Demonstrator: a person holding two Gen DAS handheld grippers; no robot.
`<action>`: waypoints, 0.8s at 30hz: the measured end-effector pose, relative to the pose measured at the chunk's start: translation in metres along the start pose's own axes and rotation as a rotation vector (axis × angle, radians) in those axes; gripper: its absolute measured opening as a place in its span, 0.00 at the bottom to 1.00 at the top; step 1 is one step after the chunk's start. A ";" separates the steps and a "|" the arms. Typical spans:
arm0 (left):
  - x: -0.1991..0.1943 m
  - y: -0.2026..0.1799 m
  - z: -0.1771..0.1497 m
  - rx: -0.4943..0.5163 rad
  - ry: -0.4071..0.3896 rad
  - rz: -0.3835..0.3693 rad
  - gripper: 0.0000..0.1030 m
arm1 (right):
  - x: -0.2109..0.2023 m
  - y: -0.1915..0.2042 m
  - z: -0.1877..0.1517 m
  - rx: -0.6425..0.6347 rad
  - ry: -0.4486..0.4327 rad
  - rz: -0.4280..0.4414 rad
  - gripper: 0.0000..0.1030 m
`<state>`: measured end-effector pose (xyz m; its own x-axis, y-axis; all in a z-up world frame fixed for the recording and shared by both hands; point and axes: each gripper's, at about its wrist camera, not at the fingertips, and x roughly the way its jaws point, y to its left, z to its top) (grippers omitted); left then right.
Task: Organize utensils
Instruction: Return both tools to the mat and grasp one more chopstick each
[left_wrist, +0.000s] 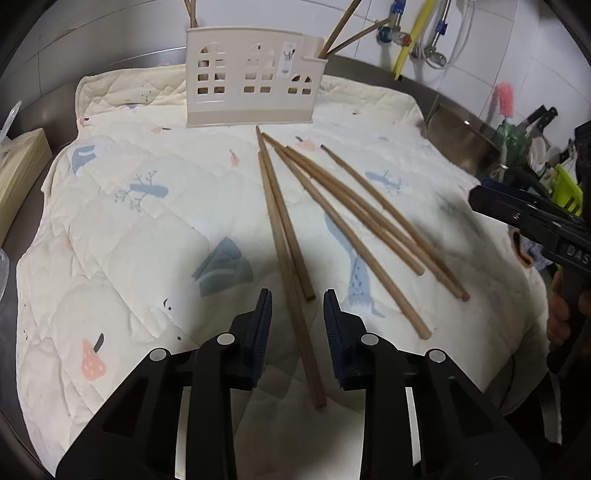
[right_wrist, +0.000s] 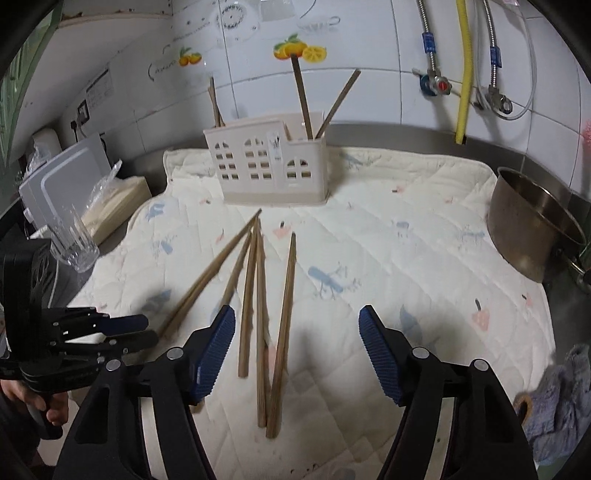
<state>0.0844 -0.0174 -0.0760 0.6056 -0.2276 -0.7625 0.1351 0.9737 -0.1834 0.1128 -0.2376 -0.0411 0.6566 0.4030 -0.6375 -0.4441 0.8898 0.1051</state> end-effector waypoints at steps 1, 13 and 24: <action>0.002 0.000 -0.001 -0.001 0.003 0.004 0.24 | 0.000 0.000 -0.001 -0.001 0.003 -0.001 0.64; 0.005 0.000 -0.005 0.005 0.021 0.027 0.13 | 0.005 0.002 -0.019 0.001 0.051 0.003 0.48; 0.000 0.003 -0.002 -0.002 -0.007 0.084 0.06 | 0.015 0.009 -0.041 -0.018 0.117 0.021 0.21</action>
<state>0.0833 -0.0143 -0.0771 0.6200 -0.1453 -0.7711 0.0826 0.9893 -0.1201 0.0930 -0.2324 -0.0810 0.5716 0.3932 -0.7202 -0.4689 0.8768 0.1065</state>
